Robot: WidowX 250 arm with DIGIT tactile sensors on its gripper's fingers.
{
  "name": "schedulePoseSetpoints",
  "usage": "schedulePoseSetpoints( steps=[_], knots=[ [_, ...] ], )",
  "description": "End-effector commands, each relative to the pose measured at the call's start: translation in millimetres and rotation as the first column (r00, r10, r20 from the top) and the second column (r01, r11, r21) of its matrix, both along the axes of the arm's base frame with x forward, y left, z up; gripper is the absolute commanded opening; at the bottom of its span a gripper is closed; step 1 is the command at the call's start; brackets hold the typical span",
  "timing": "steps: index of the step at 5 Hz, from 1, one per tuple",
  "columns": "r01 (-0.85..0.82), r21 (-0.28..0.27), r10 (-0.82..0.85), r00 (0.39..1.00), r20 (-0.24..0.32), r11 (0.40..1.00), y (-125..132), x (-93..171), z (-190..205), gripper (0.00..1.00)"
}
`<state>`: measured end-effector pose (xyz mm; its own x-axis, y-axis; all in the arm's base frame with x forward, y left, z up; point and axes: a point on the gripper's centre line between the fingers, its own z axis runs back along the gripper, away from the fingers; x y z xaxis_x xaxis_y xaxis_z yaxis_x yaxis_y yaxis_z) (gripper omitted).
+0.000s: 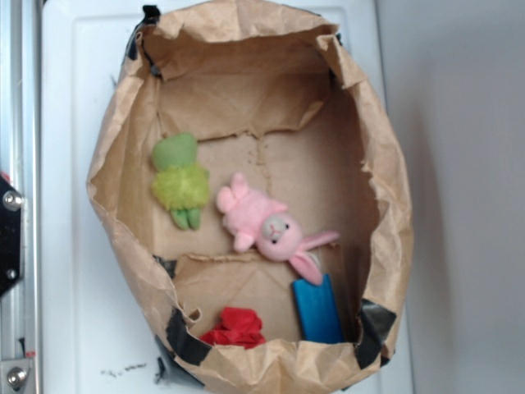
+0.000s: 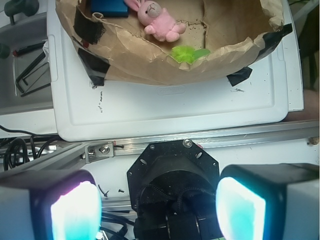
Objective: Grab the blue block.
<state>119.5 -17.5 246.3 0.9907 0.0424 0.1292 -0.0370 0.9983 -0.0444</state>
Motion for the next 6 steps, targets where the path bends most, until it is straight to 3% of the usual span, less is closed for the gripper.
schedulePoseSetpoints(
  steps=[1,2,3,4,5,6],
  knots=[
    [0.0,0.0,0.0,1.0,0.0,1.0,0,0,0,1.0],
    [-0.226,0.018,0.227,0.973,-0.05,0.974,46,50,-23,1.0],
    [-0.089,0.047,0.088,0.996,0.029,0.995,43,107,-34,1.0],
    [-0.038,0.059,0.036,0.998,0.043,0.998,35,153,-40,1.0],
    [0.139,0.073,-0.144,0.986,0.078,0.988,16,133,-47,1.0],
    [0.369,0.193,-0.391,0.916,0.094,0.909,-6,110,-57,1.0]
  ],
)
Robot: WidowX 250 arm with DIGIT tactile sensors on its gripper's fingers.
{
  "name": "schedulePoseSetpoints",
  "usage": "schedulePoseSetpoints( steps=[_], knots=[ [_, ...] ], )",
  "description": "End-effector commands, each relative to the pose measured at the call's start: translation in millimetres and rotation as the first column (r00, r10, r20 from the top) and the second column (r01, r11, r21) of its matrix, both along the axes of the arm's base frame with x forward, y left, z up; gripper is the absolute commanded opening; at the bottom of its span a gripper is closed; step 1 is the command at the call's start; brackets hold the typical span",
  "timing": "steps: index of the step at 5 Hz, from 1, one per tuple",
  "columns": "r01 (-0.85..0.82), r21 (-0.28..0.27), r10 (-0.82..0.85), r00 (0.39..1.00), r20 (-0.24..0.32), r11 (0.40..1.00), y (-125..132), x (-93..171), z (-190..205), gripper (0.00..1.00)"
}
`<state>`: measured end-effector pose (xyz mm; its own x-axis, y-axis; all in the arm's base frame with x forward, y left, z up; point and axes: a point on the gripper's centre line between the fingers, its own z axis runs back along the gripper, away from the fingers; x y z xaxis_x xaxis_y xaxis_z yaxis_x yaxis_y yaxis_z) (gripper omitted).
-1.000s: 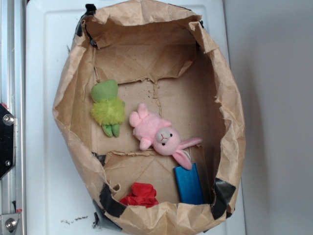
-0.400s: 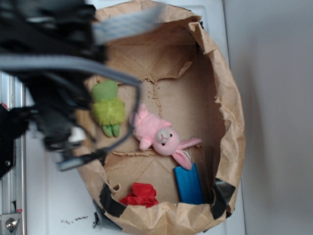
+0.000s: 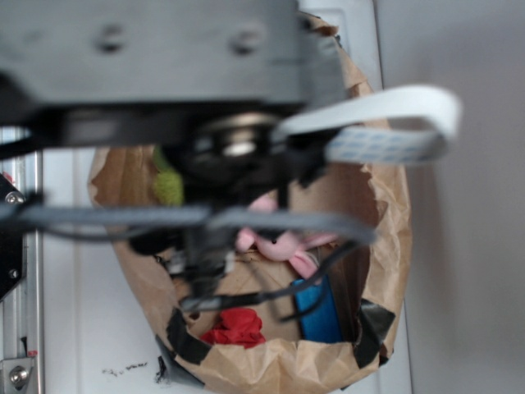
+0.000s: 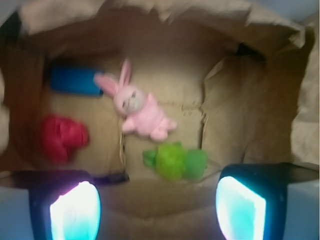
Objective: Grab the blue block.
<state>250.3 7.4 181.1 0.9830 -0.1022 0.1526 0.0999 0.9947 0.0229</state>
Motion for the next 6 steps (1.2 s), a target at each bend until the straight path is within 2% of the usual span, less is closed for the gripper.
schedulePoseSetpoints(
  steps=[1,3,4,5,6],
  knots=[
    [0.249,0.114,-0.26,0.961,0.09,0.962,-31,-21,8,1.0],
    [0.249,0.114,-0.26,0.961,0.09,0.962,-31,-21,8,1.0],
    [0.457,0.012,-0.456,0.883,0.115,0.889,-3,-16,-1,1.0],
    [0.596,0.052,-0.592,0.778,0.213,0.802,8,14,-13,1.0],
    [0.66,0.046,-0.652,0.725,0.222,0.75,5,32,-20,1.0]
  ],
)
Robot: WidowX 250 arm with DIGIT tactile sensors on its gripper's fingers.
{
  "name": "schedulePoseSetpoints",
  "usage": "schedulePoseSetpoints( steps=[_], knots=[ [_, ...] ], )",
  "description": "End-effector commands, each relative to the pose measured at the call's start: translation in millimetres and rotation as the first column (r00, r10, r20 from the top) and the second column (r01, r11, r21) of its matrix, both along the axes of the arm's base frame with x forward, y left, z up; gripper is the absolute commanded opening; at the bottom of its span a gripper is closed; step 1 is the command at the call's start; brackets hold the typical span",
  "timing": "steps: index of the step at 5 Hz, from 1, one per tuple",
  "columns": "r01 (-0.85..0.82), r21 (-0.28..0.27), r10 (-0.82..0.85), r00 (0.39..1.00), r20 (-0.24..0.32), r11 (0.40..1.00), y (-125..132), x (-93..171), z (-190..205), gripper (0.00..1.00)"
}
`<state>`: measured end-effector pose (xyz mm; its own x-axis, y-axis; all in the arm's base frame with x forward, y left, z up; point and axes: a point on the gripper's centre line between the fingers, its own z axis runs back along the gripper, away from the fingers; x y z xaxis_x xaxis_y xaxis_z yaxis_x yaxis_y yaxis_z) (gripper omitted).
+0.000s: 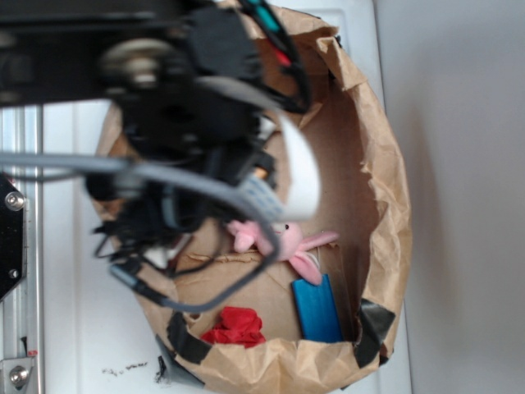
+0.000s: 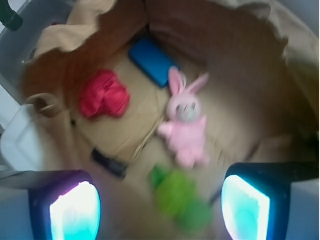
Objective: Grab the blue block.
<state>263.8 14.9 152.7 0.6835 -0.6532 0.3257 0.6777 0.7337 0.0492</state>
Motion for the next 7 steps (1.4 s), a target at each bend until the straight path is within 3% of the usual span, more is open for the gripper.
schedulePoseSetpoints(
  steps=[1,2,5,7],
  knots=[
    [0.123,0.039,-0.127,0.985,0.119,0.992,-13,18,-1,1.0],
    [0.163,0.109,-0.176,0.976,0.124,0.981,-33,24,-22,1.0],
    [0.188,0.174,-0.195,0.98,0.024,0.967,-82,62,-64,1.0],
    [0.179,0.153,-0.187,0.982,0.037,0.972,-81,83,-71,1.0]
  ],
)
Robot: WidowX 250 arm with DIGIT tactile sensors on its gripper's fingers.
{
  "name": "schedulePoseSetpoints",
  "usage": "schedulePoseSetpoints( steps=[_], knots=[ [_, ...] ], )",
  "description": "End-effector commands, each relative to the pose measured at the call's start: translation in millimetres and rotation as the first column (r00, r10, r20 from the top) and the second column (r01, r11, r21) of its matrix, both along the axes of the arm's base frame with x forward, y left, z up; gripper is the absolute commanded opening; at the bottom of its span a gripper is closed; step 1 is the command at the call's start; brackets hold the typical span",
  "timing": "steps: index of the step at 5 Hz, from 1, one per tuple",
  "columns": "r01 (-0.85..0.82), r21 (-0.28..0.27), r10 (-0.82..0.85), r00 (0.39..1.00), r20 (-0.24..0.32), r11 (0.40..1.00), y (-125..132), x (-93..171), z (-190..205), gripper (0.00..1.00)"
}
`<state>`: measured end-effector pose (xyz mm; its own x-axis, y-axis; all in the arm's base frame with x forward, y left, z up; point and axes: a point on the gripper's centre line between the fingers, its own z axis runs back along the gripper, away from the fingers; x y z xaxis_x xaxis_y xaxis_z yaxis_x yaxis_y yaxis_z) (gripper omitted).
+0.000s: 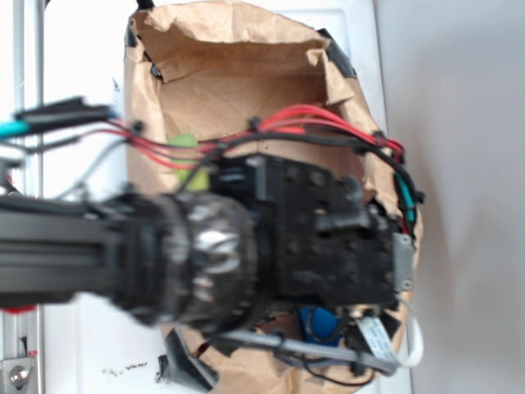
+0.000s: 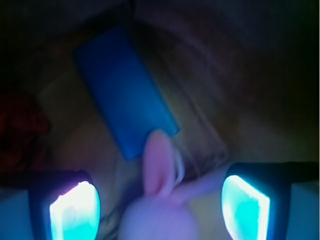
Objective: Grab the blue block.
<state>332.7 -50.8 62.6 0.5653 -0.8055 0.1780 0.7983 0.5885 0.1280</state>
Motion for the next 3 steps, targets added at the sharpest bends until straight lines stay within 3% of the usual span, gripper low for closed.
schedulePoseSetpoints(
  steps=[1,2,3],
  knots=[
    [0.076,-0.097,-0.071,0.996,0.056,0.992,-14,10,13,1.0],
    [0.199,-0.208,-0.192,0.98,0.05,0.958,-15,-2,8,1.0],
    [0.241,-0.226,-0.23,0.97,0.074,0.944,-15,-10,15,1.0]
  ],
)
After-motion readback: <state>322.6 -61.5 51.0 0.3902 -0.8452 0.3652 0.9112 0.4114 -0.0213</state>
